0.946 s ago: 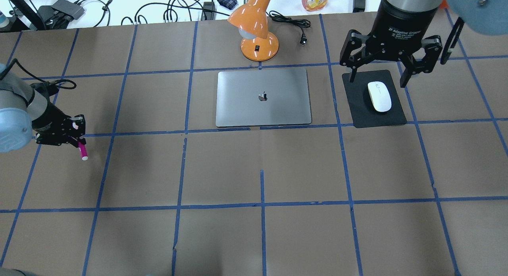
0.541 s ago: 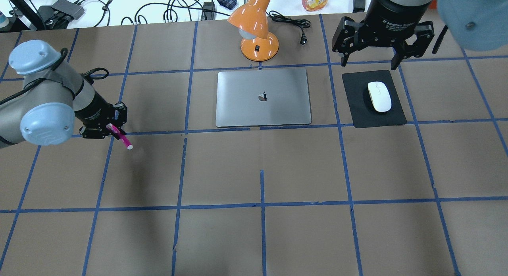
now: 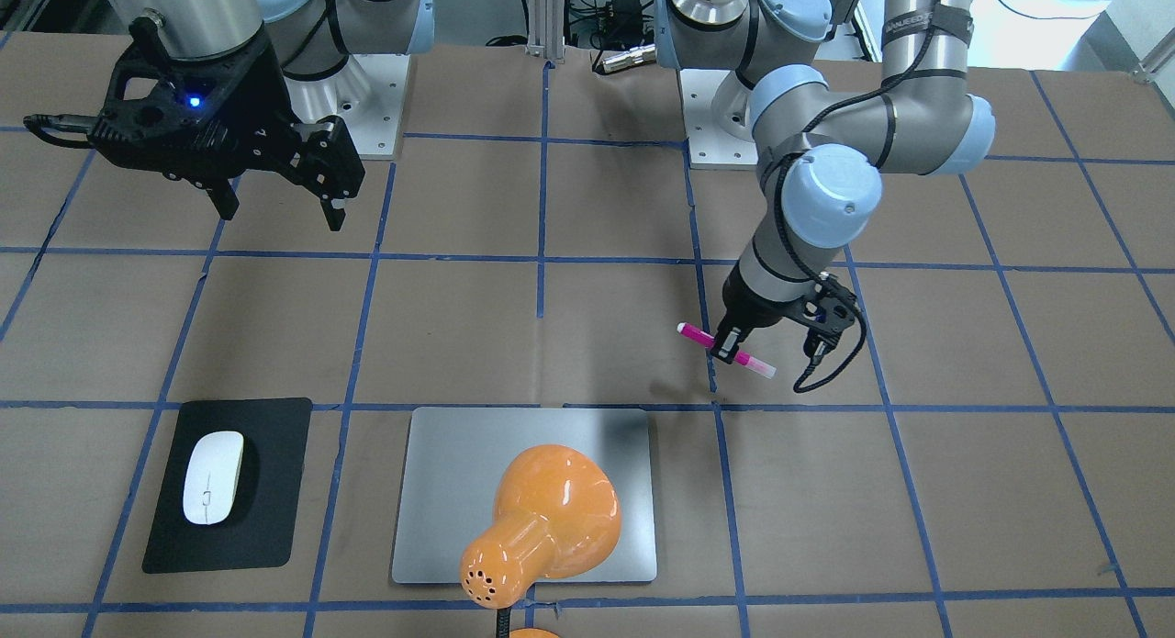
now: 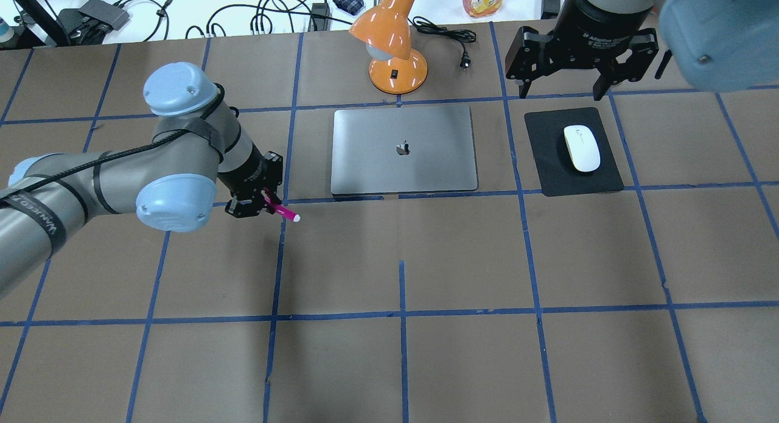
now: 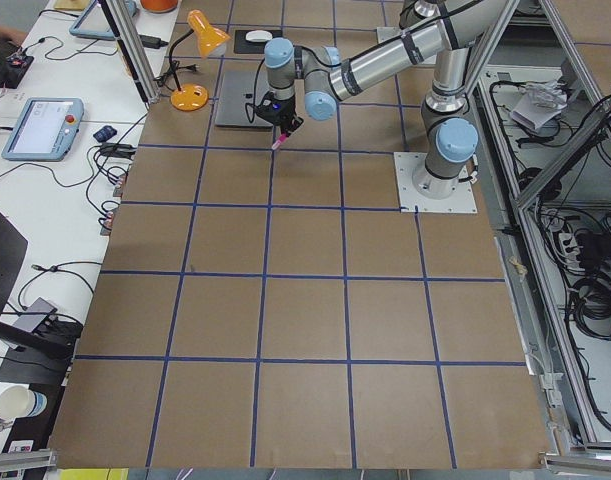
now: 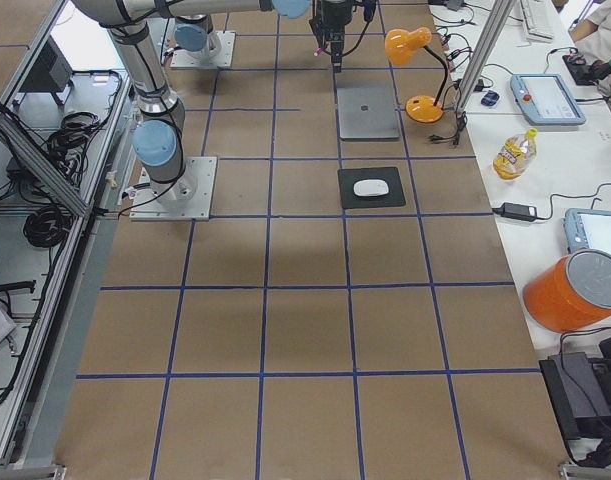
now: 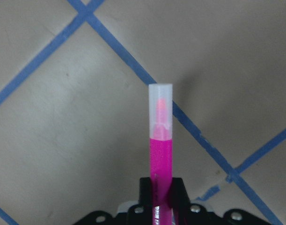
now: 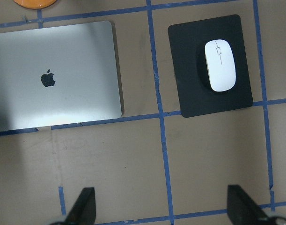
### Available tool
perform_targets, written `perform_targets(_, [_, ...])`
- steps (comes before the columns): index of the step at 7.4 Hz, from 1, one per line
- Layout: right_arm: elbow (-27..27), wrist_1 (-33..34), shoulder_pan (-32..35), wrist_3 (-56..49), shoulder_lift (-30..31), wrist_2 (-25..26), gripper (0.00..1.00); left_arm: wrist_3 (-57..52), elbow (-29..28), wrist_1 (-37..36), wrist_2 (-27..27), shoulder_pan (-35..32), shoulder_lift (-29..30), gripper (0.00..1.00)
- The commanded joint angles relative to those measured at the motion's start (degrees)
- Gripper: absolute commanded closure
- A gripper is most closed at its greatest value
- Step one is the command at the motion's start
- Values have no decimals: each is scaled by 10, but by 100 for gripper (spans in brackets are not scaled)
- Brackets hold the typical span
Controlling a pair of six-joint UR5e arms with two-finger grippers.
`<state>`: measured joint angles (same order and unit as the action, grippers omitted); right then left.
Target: Place pen and mouse around notebook
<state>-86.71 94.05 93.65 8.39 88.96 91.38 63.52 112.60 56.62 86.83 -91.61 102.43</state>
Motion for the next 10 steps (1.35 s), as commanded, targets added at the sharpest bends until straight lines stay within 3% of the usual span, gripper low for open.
perform_targets(1, [-2,-2,0,-28,2,0,0,143,-1,-17,-3,-78,20,100])
perform_targets(3, [-14,-1,0,-25,3,-1,0,241,-1,-90,-3,-127,49,100])
perform_targets(4, [-15,0,0,-25,3,-1,0,272,-1,-108,-30,-143,64,100])
perform_targets(5, [-15,0,0,-25,3,0,0,321,-2,-113,-52,-159,77,100])
perform_targets(10, [-15,0,-1,-26,2,0,0,394,-53,-110,-49,-198,114,100])
